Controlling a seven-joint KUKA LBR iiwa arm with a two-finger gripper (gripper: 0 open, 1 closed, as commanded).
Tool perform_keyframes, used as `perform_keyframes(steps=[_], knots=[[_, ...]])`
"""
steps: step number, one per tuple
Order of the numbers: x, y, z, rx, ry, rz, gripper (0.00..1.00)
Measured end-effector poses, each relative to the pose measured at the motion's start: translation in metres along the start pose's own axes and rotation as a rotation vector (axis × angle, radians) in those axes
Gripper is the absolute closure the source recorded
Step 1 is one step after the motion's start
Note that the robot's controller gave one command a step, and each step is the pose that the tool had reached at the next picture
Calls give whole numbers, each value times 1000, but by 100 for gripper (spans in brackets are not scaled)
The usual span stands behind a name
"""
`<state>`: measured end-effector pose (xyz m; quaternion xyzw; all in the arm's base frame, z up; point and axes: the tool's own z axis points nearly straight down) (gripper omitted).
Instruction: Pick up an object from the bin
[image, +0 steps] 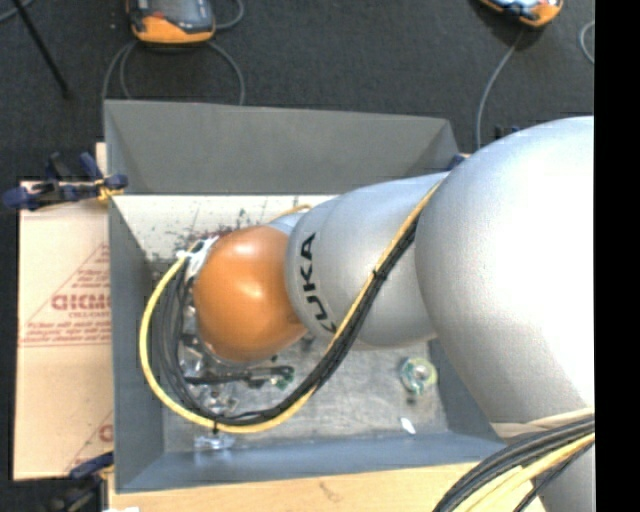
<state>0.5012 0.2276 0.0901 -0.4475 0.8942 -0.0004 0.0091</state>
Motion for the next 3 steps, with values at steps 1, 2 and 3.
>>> perform_keyframes(steps=[1,2,3], knots=[[-3,-3,-98,-4,8,4,100],[-3,-4,-103,-8,13,10,100],[-3,-4,-103,-10,11,16,100]])
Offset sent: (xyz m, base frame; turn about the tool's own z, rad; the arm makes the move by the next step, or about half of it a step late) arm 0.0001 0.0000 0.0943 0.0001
